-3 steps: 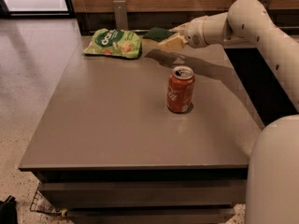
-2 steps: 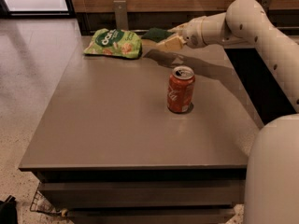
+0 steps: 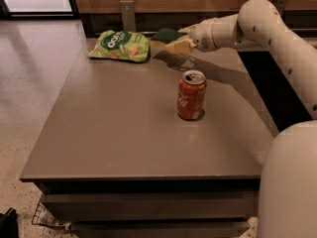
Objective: Move sponge near green rice chip bag
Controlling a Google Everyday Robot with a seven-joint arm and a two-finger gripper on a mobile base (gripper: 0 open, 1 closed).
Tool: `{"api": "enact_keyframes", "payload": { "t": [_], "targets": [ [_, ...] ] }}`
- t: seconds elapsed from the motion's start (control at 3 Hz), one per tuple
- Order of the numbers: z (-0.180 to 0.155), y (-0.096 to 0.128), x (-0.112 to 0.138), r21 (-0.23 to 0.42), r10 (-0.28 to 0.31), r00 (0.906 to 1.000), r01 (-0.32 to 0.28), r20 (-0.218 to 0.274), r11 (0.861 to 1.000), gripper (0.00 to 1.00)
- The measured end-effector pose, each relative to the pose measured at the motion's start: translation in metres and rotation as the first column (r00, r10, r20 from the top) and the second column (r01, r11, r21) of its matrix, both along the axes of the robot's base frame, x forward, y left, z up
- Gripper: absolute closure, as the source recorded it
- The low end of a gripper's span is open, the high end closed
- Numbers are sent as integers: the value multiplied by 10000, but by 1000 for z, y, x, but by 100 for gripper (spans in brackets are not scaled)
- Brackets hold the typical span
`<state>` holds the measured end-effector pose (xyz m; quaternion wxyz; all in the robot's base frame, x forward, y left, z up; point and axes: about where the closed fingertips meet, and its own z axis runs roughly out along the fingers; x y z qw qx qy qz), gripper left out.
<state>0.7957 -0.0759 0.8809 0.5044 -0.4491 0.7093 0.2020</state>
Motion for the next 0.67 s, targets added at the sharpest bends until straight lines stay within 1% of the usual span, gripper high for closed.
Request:
{"api": "enact_keyframes", "payload": {
  "t": [0.33, 0.67],
  "targets": [
    [-2, 3, 0, 6, 40, 10000, -40, -24, 10000, 0],
    [-2, 3, 0, 6, 41, 10000, -41, -25, 10000, 0]
  ]
}}
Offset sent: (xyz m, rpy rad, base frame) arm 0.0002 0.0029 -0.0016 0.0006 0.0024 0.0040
